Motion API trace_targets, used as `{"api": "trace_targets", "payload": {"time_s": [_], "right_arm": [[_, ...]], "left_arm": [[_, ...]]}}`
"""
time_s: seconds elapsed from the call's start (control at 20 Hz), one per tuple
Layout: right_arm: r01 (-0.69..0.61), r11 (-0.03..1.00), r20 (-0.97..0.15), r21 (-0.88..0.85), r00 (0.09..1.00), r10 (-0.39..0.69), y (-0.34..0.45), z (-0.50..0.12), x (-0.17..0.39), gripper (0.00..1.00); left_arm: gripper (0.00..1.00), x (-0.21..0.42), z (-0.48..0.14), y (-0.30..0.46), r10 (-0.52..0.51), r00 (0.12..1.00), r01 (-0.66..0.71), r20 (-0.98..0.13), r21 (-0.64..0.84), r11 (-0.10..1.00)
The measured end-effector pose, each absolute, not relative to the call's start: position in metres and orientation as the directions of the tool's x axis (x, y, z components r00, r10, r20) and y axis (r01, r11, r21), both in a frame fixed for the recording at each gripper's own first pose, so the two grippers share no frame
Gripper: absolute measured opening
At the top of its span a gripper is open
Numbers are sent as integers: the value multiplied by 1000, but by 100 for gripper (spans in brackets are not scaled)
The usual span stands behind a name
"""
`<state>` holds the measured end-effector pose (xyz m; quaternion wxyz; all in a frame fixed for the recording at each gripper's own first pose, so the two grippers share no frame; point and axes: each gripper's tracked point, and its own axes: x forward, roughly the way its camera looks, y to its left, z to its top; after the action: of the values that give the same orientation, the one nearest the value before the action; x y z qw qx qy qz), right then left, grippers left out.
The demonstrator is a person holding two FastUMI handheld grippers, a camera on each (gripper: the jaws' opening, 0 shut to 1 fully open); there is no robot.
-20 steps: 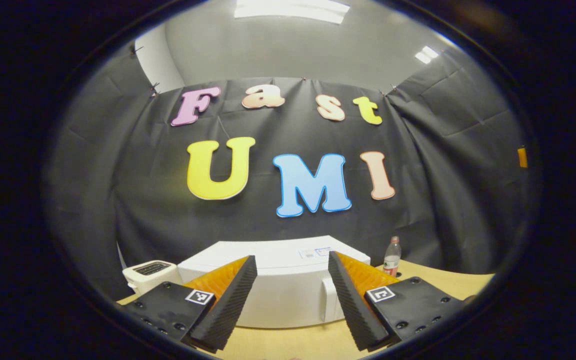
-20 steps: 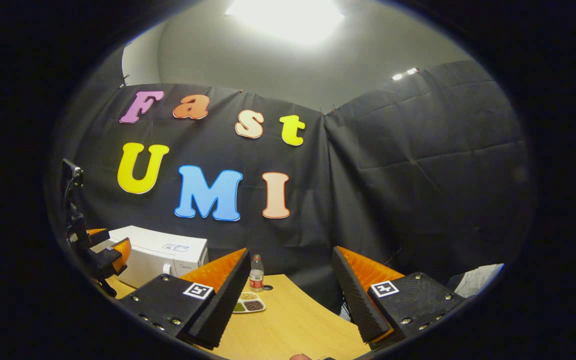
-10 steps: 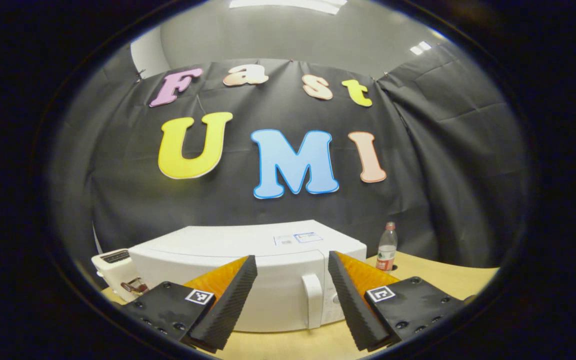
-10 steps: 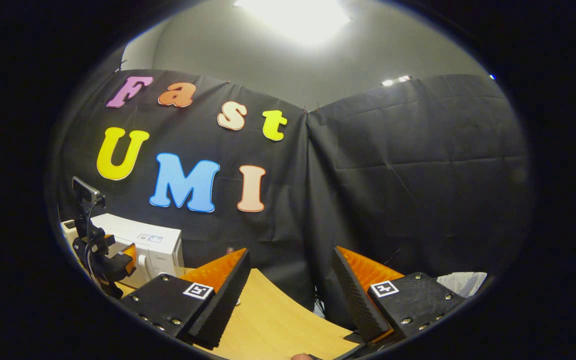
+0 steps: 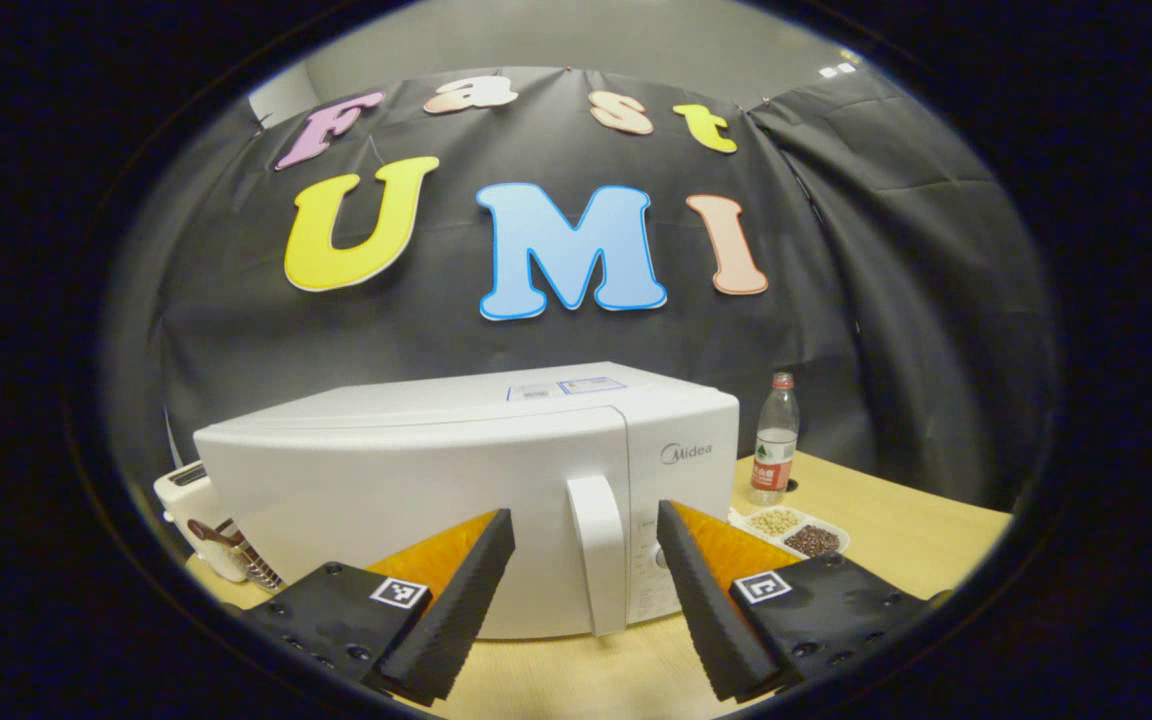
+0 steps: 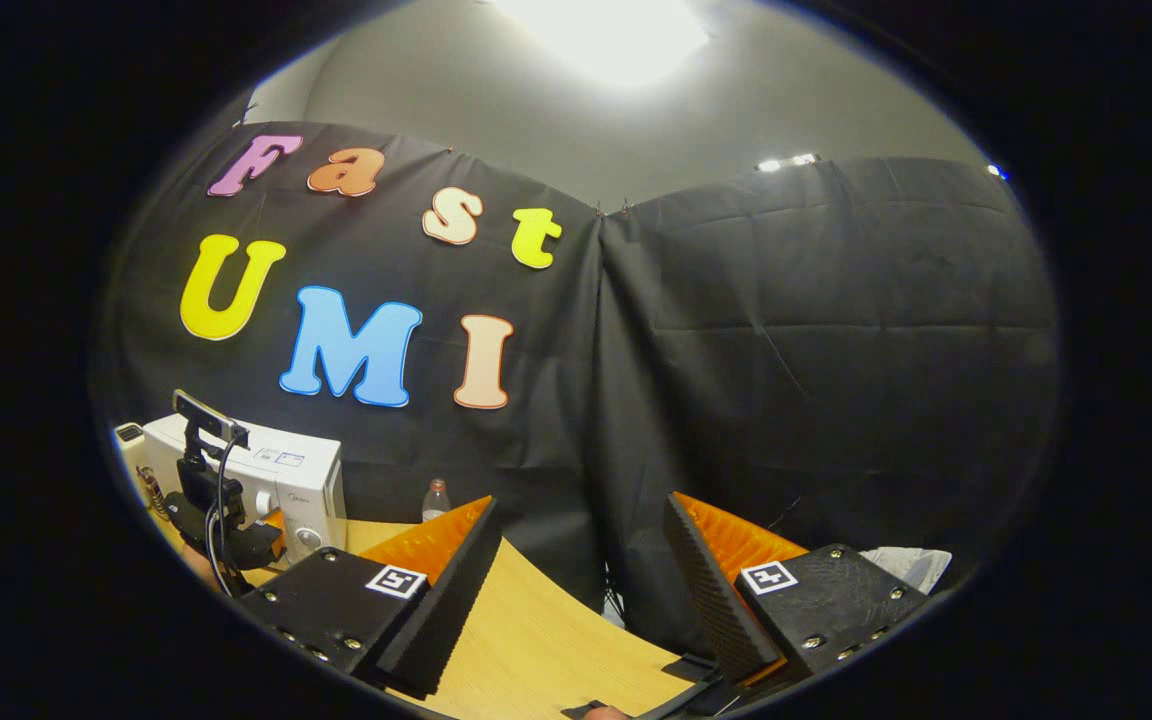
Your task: Open the microwave oven with the left hand, put the food in, and close the microwave oven.
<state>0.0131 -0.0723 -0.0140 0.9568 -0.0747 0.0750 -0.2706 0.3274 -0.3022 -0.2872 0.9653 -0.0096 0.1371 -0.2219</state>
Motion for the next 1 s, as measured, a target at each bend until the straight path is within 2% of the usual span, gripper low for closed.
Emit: {"api": "trace_targets", "payload": {"time_s": [0.05,0.2,0.4,0.5,0.7,0.75,0.8,0.95,1.0], "right_arm": [[508,841,-103,-183,841,-531,-72,-13,12,97],[513,837,-110,-189,836,-537,-72,-16,9,97],[499,843,-117,-202,842,-526,-68,-19,7,97],[499,844,-114,-196,843,-525,-67,-19,7,97],[494,848,-123,-193,845,-521,-67,-23,5,97],[494,847,-123,-193,845,-521,-68,-23,4,97],[496,847,-122,-193,844,-522,-68,-22,3,97],[491,851,-121,-187,848,-516,-69,-21,2,97],[487,854,-117,-183,852,-511,-69,-19,3,97]], "left_arm": [[91,328,-292,-306,-431,860,429,-272,-71,900],[87,324,-306,-310,-424,856,427,-297,-58,902],[57,325,-312,-309,-419,853,428,-312,-44,903],[55,325,-313,-310,-426,848,436,-316,-44,899],[39,325,-314,-315,-429,844,441,-320,-40,897],[39,324,-315,-315,-433,843,440,-319,-54,896],[31,325,-315,-315,-439,840,441,-319,-69,895],[24,322,-313,-315,-457,828,460,-325,-72,885],[18,322,-311,-314,-461,826,464,-325,-74,883]]}}
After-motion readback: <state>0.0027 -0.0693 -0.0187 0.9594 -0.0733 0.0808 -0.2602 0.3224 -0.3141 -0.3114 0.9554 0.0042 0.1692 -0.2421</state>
